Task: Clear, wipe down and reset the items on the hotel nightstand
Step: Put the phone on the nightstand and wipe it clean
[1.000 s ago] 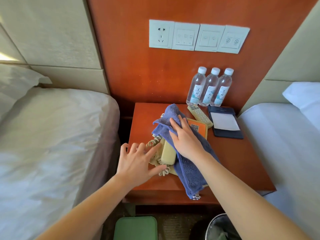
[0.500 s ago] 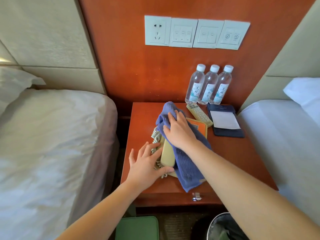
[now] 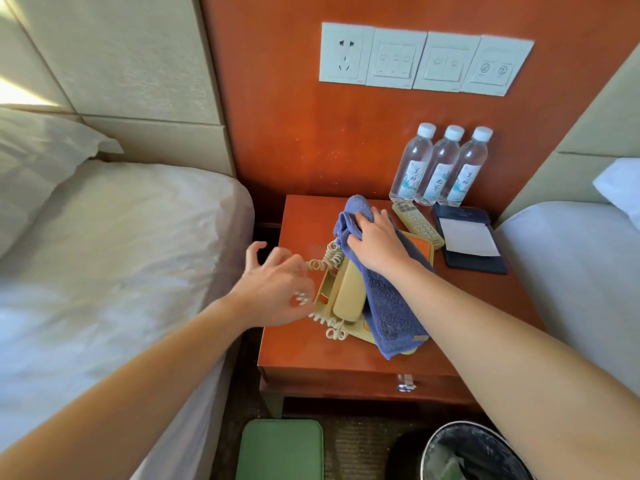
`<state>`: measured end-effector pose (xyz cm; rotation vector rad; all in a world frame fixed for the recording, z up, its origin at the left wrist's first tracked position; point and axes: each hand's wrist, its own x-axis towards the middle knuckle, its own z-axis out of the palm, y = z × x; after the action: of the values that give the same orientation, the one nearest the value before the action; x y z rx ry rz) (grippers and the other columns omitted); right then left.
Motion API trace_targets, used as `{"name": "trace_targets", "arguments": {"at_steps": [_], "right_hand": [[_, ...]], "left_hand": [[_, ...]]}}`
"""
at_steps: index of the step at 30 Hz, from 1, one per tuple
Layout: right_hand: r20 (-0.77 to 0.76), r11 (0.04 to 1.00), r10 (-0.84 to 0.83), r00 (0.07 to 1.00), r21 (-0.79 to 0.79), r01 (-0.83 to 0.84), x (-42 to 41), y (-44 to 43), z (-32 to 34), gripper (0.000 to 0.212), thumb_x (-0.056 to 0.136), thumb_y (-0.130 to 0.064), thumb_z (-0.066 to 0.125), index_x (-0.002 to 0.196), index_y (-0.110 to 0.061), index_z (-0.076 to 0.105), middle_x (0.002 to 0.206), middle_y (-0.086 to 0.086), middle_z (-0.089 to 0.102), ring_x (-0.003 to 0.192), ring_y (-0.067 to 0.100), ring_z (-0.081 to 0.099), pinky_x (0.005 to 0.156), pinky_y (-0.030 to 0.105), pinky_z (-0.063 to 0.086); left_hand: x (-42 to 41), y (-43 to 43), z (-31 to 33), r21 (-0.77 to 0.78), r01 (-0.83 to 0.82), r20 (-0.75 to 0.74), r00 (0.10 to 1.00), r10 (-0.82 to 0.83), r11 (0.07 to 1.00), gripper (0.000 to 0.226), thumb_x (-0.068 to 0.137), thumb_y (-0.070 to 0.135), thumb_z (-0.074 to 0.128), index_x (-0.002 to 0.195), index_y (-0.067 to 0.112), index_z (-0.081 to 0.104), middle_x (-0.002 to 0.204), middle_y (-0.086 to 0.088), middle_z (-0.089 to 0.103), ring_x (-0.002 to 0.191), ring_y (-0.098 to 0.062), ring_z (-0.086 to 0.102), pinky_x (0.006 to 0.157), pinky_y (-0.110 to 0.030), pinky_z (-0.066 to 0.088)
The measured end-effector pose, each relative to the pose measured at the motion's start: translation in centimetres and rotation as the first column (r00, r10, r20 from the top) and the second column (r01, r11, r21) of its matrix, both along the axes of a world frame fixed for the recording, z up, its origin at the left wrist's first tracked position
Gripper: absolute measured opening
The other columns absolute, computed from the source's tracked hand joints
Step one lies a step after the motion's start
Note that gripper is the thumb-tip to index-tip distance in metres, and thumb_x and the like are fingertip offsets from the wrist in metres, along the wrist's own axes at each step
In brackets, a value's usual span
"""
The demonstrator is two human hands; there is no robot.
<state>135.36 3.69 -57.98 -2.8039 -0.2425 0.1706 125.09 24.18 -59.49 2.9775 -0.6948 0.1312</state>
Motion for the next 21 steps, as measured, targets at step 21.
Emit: {"name": "trace_targets", "arguments": {"at_steps": [21], "right_hand": [[-0.136,0.956,-0.129,0.982,0.248,0.16,-1.1,0.1,0.2,0.062,0.097,-0.034,0.046,0.154,-0.029,0.022,0.162,0.009,-0.005,0.15,0.024,-0.004,0.12,0.042,0.016]], "left_hand": [[-2.5,-4.7,-3.1,-0.34,-0.337,-0.466,0.871,0.154,0.878,0.082,0.064,0.088,0.03,0.142,0.064,0.017,0.154,0.034,0.017,0.15,-0.011,-0.004,0.108,-0.07,-0.012]]}}
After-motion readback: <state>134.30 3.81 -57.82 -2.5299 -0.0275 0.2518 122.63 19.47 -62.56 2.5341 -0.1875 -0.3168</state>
